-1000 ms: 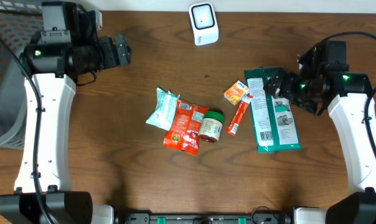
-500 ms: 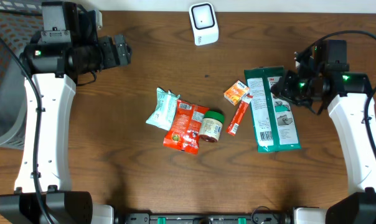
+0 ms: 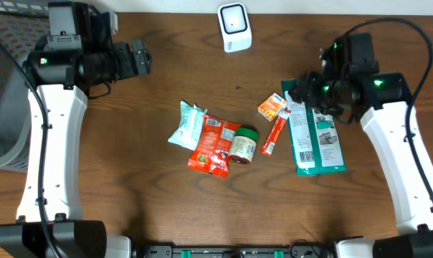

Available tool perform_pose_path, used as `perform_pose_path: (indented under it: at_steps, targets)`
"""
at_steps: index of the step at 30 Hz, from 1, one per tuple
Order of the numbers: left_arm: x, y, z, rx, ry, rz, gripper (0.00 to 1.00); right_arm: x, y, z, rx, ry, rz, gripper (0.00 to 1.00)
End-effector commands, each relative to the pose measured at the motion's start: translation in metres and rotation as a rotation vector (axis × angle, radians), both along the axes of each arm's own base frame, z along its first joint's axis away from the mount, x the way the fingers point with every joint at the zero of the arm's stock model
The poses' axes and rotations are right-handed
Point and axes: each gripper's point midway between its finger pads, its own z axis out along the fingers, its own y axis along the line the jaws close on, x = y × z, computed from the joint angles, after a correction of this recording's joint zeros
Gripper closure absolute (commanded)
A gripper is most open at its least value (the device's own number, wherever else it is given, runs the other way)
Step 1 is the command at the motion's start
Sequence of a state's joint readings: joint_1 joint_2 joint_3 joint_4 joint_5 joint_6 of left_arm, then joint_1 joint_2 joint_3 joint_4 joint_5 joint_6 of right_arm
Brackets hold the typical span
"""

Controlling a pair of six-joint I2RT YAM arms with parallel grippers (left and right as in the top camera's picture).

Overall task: Scan the item barcode
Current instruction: 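Lower the right gripper onto the Kleenex pack and grasp it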

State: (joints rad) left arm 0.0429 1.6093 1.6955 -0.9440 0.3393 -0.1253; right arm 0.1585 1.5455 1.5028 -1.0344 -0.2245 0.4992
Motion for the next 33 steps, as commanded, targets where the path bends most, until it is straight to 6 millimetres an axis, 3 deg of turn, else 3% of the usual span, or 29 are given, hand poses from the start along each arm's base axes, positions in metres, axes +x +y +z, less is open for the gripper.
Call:
perform_pose_path:
  at_steps: [1,9,12,19,25,33]
  targets:
    - [0.001,-0.002,0.002,-0.004,-0.003,-0.014,0.03,0.008,0.005,-0.014,-0.030,0.048,-0.011,0.40]
    - [0.001,-0.002,0.002,-0.004,-0.003,-0.014,0.03,0.038,0.017,-0.082,-0.044,0.158,-0.021,0.43]
    - [0.001,-0.002,0.002,-0.004,-0.003,-0.014,0.03,0.048,0.019,-0.099,-0.040,0.170,-0.036,0.44]
    - [0.001,-0.002,0.002,-0.004,-0.003,-0.014,0.03,0.062,0.019,-0.131,-0.027,0.209,-0.093,0.46]
    - [0.001,-0.002,0.002,-0.004,-0.003,-0.014,0.03,0.061,0.005,-0.155,-0.013,0.286,-0.149,0.58]
    - [0.001,-0.002,0.002,-0.004,-0.003,-0.014,0.03,0.057,0.004,-0.176,-0.009,0.342,-0.150,0.60]
